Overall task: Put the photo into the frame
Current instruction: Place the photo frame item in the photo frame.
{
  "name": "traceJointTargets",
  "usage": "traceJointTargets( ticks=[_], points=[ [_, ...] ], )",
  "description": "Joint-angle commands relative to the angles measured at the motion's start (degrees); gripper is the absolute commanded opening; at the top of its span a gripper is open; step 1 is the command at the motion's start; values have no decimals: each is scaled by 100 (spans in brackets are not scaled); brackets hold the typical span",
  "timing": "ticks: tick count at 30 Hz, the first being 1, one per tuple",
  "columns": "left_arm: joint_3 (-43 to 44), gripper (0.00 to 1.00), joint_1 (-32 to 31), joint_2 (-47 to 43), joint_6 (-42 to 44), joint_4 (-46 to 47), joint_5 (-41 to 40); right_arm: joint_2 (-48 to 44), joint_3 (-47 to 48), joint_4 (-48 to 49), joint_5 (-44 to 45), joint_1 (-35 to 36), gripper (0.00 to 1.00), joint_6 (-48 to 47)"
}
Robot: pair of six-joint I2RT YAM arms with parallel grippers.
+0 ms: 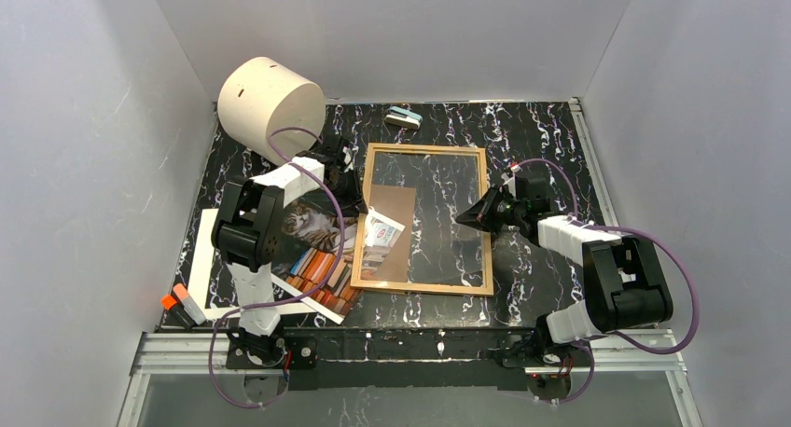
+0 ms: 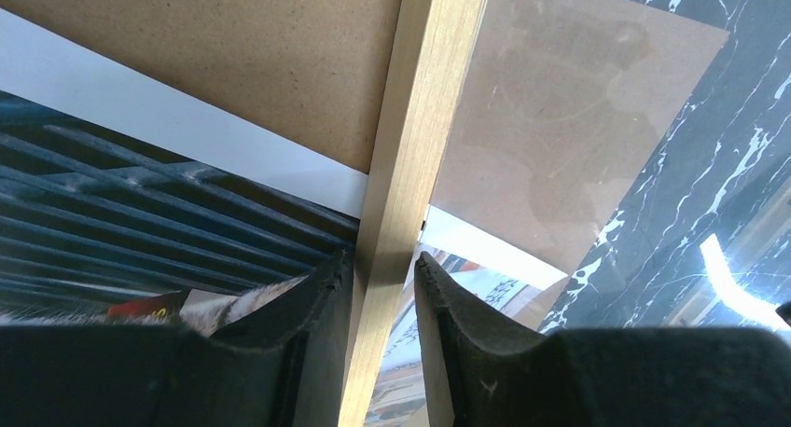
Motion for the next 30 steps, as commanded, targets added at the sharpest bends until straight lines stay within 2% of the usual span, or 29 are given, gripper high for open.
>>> traceJointTargets(
  ticks=[1,12,19,23,25,28,30],
  points=[
    [-113,30,26,139,38,-65,-20,-148,-37,395,-11,2,8,-83],
    [-168,36,19,100,-57,54,54,-429,-116,344,473,1,7,95],
    [-248,38,24,43,-76,128,63,-355,-220,592,235,-1,7,309],
    [-262,34,20,38,-79,151,61,-320,-235,731,-66,5,8,476],
    [-261,31,19,38,-72,161,61,-321,-244,829,-190,0,16,540],
    [-267,26,27,34,-55,167,48,-234,-219,894,-399,3,37,525],
    [-261,21,22,29,-32,168,29,-128,-235,963,-550,6,44,533]
  ],
)
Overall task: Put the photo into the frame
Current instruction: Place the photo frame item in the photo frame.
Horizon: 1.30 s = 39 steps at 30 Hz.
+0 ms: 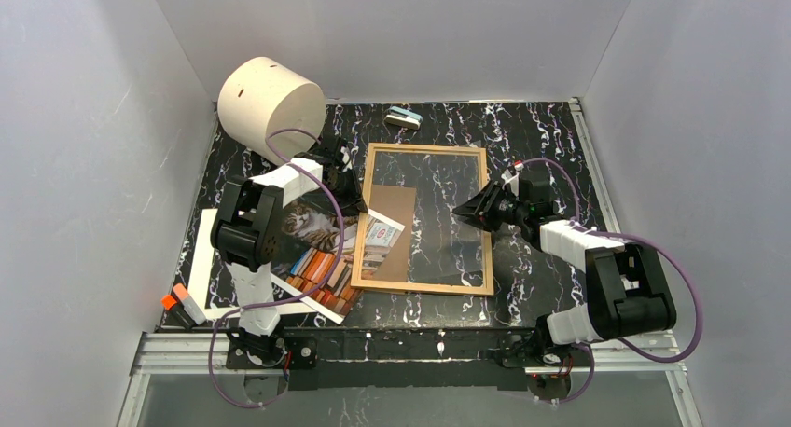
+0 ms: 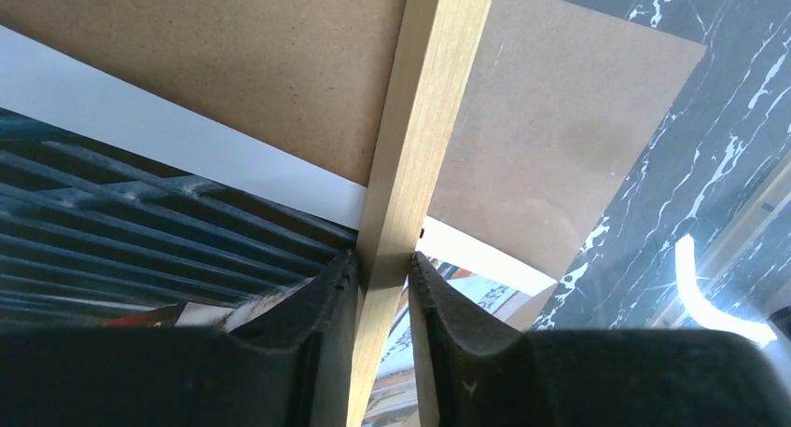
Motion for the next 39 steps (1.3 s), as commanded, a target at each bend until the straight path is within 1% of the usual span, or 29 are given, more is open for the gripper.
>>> traceJointTargets(
  ticks=[1,3,4,8,10,11,14,19,24,30,34,39],
  points=[
    [-156,19,-13,25,109,-101,-162,158,-59,456,-513,7,45,62],
    [-167,18,-12,6,112,-102,-200,213,-67,471,-563,4,44,76],
    [-170,17,-15,-9,117,-109,-226,227,-61,460,-562,5,41,63],
    [-188,15,-14,-94,143,-114,-260,211,-1,414,-546,-1,13,56],
    [-181,15,-10,-126,161,-133,-280,145,22,424,-545,5,6,97],
    [-181,15,-12,-143,170,-145,-301,98,27,439,-565,6,4,136],
    [-196,14,-13,-207,206,-171,-358,-36,55,546,-665,2,1,348],
    [-203,14,-8,-333,232,-231,-532,-196,133,1003,-984,8,1,771],
    [-229,16,-12,-562,239,-238,-789,-278,260,1141,-1114,28,1,892],
    [-250,23,-7,-651,272,-231,-764,-295,335,1179,-1163,143,1,825],
    [-233,33,-11,-754,243,-233,-802,-238,436,1096,-1160,235,1,625],
    [-118,42,-7,-949,219,-290,-879,-245,574,1039,-1125,376,1,385]
  ],
)
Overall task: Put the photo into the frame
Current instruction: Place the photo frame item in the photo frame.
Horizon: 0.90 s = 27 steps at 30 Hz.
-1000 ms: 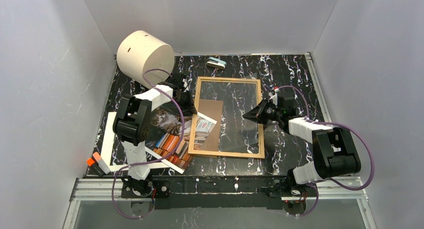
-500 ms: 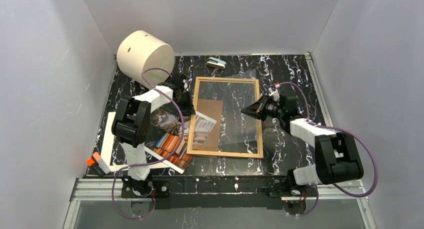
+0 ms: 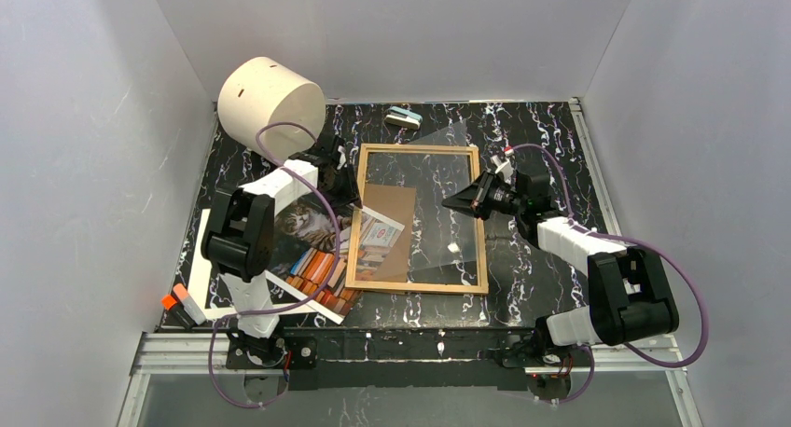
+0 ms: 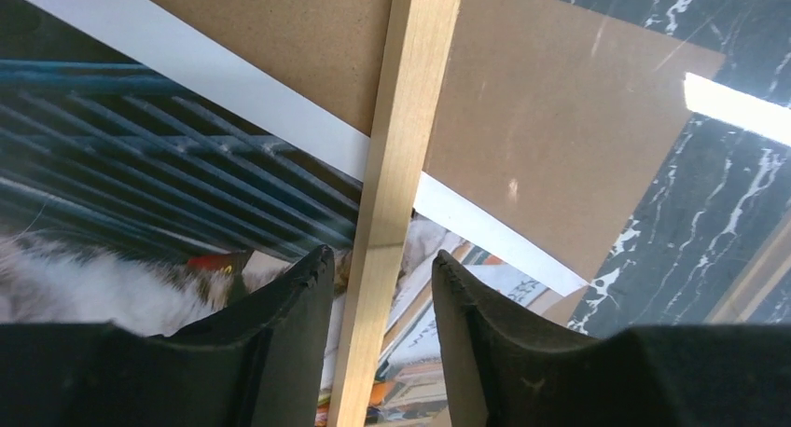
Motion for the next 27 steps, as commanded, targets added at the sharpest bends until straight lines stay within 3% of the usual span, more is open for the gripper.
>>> traceJointTargets(
  ticks=[1,3,8,15,27],
  points=[
    [103,43,15,-498,32,-170,-148,-115,348,136,-118,133,1,-344],
    [108,43,14,-532,48,-211,-196,-106,383,105,-78,164,1,-431],
    [35,31,15,-404,135,-314,-306,-56,495,78,-28,215,2,-526],
    [-88,24,15,-209,143,-317,-248,-87,595,228,-92,310,1,-532],
    [-218,19,14,26,102,-253,-94,-195,617,279,-59,400,2,-673]
  ],
)
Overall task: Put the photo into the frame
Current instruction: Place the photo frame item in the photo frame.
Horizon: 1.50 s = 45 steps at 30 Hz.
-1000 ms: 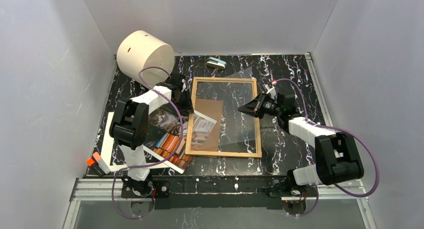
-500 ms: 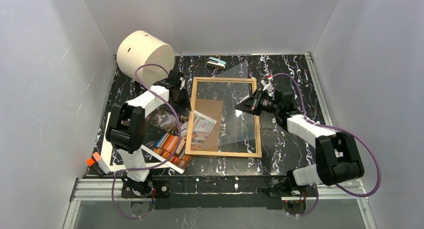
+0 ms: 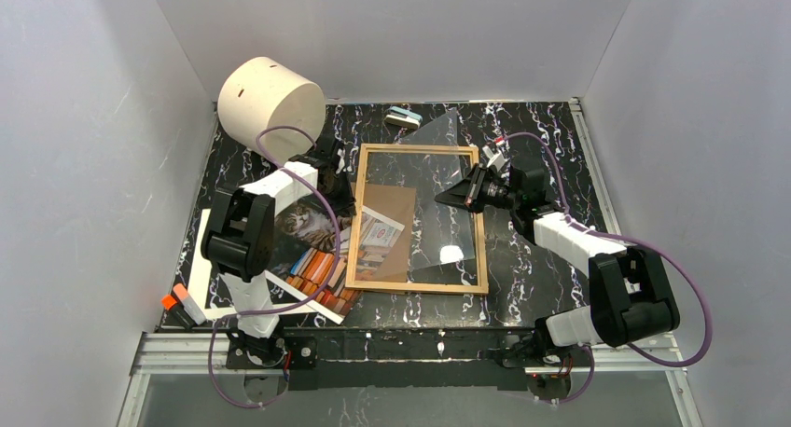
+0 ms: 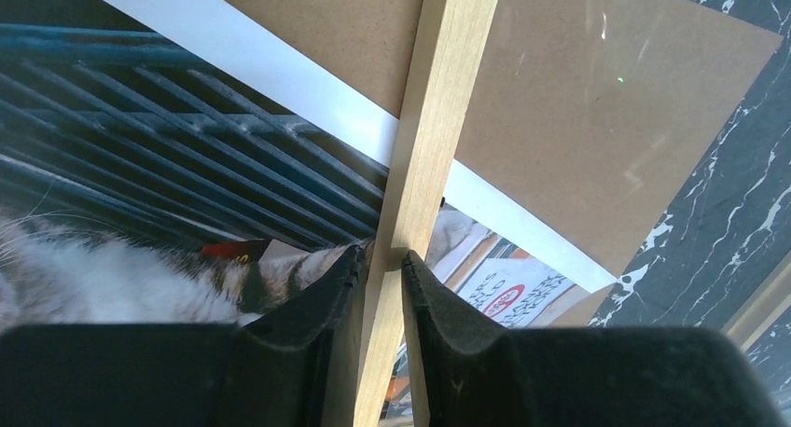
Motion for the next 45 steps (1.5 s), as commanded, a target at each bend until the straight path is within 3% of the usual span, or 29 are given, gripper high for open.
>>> traceJointTargets(
  ticks=[1,24,45],
  points=[
    [-96,19,6,100,48,-148,30,-221,250,267,-59,73,2,-175],
    [-150,15,11,193,58,-112,61,-505,334,381,68,244,2,-507],
    [-184,16,11,210,80,-111,70,-274,843,-7,-57,578,2,-1353]
  ],
)
